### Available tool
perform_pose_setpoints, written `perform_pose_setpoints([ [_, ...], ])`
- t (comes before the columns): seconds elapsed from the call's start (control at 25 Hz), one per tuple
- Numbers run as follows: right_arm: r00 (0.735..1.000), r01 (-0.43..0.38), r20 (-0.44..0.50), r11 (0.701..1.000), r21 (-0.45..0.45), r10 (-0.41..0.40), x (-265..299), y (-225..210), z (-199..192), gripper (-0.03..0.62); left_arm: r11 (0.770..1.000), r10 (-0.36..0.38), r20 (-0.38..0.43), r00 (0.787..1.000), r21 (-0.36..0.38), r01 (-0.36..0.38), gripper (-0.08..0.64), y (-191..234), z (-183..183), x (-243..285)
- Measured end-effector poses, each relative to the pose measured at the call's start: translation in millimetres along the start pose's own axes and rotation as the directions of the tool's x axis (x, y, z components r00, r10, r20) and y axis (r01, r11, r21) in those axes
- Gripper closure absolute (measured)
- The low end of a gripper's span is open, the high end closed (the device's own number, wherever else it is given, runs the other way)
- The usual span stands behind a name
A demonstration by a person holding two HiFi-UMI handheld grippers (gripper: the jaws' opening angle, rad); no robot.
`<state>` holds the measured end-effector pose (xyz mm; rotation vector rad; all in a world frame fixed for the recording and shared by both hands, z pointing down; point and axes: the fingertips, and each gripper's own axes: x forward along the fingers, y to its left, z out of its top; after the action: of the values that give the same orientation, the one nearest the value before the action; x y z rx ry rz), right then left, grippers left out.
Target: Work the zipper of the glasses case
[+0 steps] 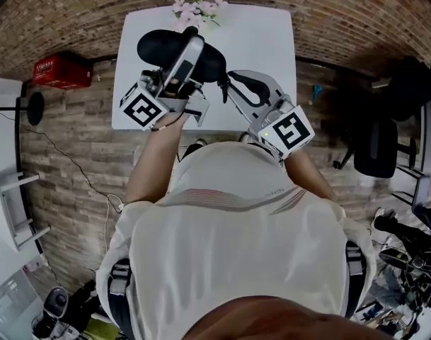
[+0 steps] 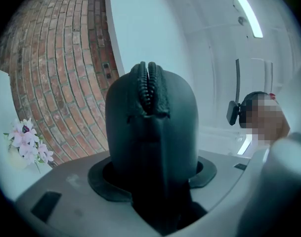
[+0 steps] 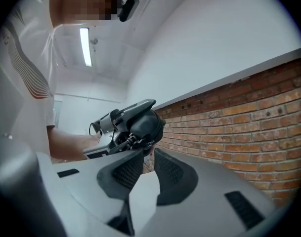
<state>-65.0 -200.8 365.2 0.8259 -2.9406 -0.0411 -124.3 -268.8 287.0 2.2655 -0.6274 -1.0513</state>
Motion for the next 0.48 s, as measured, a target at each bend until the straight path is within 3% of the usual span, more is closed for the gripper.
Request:
perform_pose_setpoints([
  [0.16,1.0,0.01,-0.012,1.0,-0.027,-0.011,1.4,-0.3,-4.7,0.468,0.996,0.052,-0.02,0.998,0.077,-0.05,0.293,3.3,-2.9,-2.7],
  [0.48,0.998,0.031,-0.047,0.999,-0.043,-0.033,6.2,-2.8,-11.4,0.443,0.992,0.07,-0.025,0.997,0.105,-0.067,0.294,3.7,-5.7,-3.7],
])
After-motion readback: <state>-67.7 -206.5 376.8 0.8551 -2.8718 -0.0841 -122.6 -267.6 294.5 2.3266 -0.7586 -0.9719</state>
